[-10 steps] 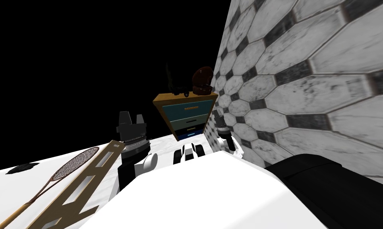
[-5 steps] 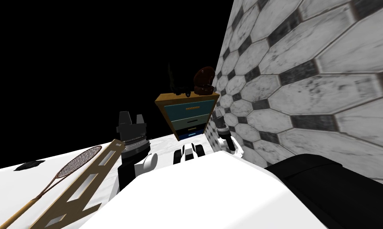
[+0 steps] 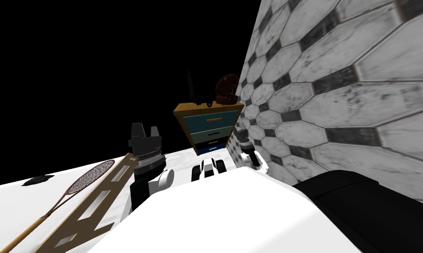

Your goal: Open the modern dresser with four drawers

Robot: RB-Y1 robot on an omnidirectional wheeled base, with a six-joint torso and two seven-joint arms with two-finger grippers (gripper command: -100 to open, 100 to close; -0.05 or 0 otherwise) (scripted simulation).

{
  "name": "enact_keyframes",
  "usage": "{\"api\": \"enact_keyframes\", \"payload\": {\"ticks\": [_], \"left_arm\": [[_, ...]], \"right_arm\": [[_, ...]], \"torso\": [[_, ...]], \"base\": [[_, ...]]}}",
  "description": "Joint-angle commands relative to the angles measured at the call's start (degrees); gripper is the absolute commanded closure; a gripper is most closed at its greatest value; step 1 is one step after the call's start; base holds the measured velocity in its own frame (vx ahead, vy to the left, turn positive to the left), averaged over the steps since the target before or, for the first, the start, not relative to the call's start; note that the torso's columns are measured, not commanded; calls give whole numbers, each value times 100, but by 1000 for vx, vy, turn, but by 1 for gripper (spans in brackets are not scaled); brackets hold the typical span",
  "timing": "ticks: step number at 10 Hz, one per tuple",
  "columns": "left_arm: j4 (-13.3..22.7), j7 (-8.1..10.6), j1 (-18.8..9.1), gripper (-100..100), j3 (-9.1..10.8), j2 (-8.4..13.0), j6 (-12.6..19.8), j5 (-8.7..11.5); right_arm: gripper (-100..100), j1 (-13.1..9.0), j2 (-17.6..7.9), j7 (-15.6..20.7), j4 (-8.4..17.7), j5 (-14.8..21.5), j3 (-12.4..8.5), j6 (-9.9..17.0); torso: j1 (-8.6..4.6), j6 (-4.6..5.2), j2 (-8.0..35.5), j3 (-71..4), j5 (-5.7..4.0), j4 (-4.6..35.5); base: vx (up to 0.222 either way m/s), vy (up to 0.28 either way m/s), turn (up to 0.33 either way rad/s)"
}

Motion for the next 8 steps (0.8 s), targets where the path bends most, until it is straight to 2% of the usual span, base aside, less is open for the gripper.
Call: {"api": "enact_keyframes", "payload": {"ticks": [1,2,4,5,7,8], "left_arm": [[0,0,0,0,0,0,0,0],[0,0,0,0,0,0,0,0],[0,0,0,0,0,0,0,0],[0,0,0,0,0,0,0,0],[0,0,0,0,0,0,0,0],[0,0,0,0,0,0,0,0]], "right_arm": [[-100,-10,-7,427,94,71,-10,-73],[-100,-44,-39,603,304,208,-57,-198],[-100,-44,-39,907,304,208,-57,-198],[-100,-79,-64,1087,519,345,-108,-321],[-100,-79,-64,1390,519,345,-108,-321],[-100,-117,-82,1568,739,482,-161,-439]], "torso": [[0,1,0,0,1,0],[-6,1,2,1,-1,1],[0,1,1,0,1,0],[-7,1,2,1,-1,1],[1,1,1,0,1,0],[-5,1,2,1,0,1]], "base": [[5,17,-5],[7,36,32],[6,27,8],[8,30,33],[7,28,6],[9,33,29]]}}
